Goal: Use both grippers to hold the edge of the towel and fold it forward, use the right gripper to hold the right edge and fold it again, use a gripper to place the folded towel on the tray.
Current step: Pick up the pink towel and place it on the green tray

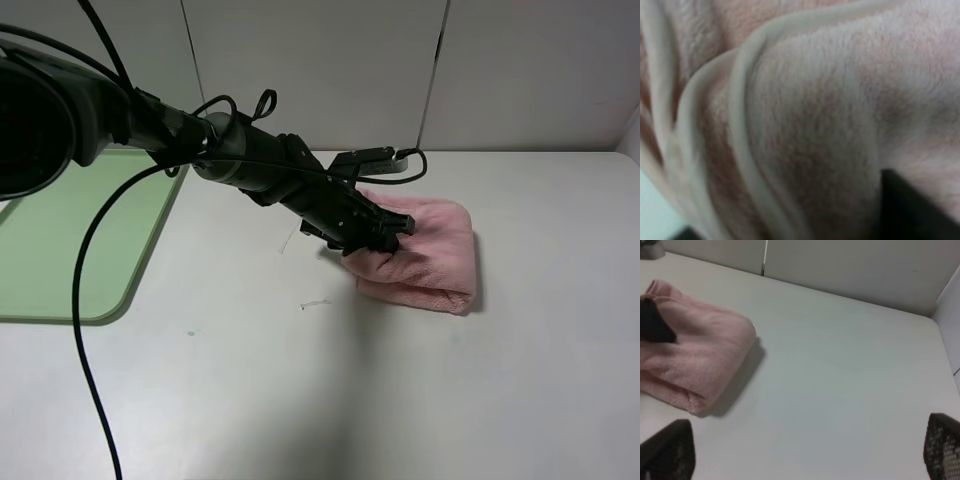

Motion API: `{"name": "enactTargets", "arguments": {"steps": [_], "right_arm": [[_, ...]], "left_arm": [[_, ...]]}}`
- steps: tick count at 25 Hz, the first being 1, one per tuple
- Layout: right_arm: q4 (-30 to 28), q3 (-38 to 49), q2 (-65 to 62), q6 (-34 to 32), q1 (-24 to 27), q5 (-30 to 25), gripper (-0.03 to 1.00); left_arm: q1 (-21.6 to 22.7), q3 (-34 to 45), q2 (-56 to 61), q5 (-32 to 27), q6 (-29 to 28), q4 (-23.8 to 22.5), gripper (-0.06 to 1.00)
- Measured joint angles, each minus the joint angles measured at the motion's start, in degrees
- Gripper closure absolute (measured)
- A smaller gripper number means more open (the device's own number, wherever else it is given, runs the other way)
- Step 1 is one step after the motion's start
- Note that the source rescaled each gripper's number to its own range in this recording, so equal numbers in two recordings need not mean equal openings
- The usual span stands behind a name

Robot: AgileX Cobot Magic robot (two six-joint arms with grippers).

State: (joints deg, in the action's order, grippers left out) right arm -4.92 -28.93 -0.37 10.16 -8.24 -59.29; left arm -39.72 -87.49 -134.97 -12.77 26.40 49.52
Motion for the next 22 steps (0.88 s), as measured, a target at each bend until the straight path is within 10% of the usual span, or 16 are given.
{"name": "enactTargets", "arguments": {"steps": [3, 22], "right_arm": [[0.0, 0.0, 0.0, 0.0, 0.0, 0.0, -0.03], [0.0, 0.0, 0.0, 0.0, 0.0, 0.0, -0.03]], "left_arm": [[0.0, 0.0, -0.25, -0.12, 0.0, 0.15, 0.77], [0.08, 0.4, 1.18, -0.55, -2.31, -5.77, 0.77]]}}
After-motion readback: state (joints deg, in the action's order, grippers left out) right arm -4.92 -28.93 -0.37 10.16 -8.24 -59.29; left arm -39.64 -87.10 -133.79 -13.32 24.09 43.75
